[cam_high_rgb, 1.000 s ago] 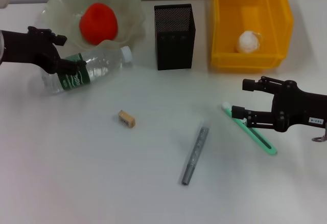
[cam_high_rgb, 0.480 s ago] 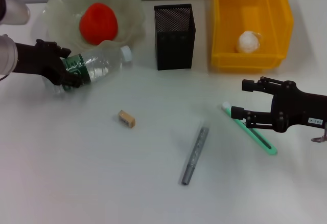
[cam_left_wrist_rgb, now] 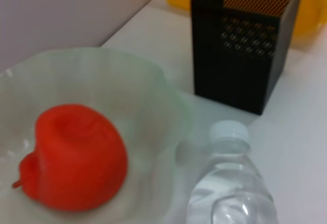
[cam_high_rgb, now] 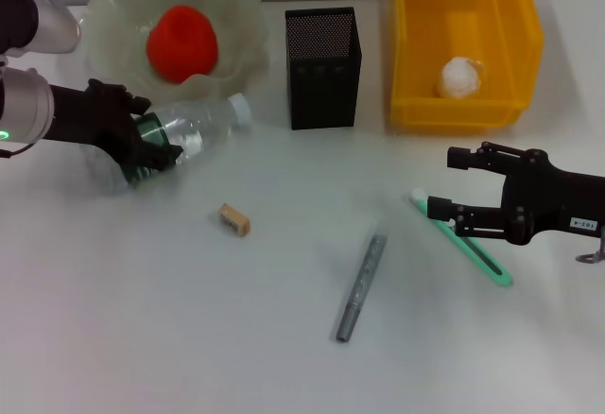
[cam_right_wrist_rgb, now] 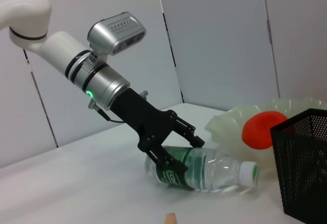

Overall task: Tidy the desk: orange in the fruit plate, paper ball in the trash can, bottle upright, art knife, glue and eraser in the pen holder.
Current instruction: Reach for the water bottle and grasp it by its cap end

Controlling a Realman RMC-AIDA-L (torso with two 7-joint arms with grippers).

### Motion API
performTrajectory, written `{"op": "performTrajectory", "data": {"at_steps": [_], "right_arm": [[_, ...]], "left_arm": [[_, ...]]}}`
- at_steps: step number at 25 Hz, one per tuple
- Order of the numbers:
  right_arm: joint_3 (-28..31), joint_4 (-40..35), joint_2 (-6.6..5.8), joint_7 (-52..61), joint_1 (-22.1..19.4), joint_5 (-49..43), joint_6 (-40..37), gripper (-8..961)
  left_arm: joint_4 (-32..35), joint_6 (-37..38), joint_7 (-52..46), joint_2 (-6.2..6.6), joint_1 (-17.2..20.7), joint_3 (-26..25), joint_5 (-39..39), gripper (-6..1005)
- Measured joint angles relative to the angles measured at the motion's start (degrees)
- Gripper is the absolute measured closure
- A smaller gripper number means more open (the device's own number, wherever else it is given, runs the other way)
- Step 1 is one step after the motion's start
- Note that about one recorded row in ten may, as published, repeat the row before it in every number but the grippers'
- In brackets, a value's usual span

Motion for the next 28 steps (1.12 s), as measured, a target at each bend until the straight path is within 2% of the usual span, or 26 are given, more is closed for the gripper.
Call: {"op": "performTrajectory", "data": {"at_steps": [11,19,22,28], "right_arm": [[-0.2,-0.1,0.0,0.6,0.2,0.0,0.0,125],[-0.1,0.0,0.0,0.6,0.2,0.0,0.0,125],[0.0,0.0,0.0,0.6,0.2,0.0,0.0,125],[0.0,0.0,0.0,0.6,0.2,0.0,0.1,125]], "left_arm": [[0.1,3.3,-0.1,-0.84,-1.1,0.7,-0.8,165],[-0.2,3.2,-0.6,-0.85,-1.2,4.9,-4.5,165],[-0.2,2.9,-1.5,-1.0,-1.4,8.6,-6.5,165],[-0.4,2.5,-1.6,-1.05,-1.8,10.5,-8.0,165]]}}
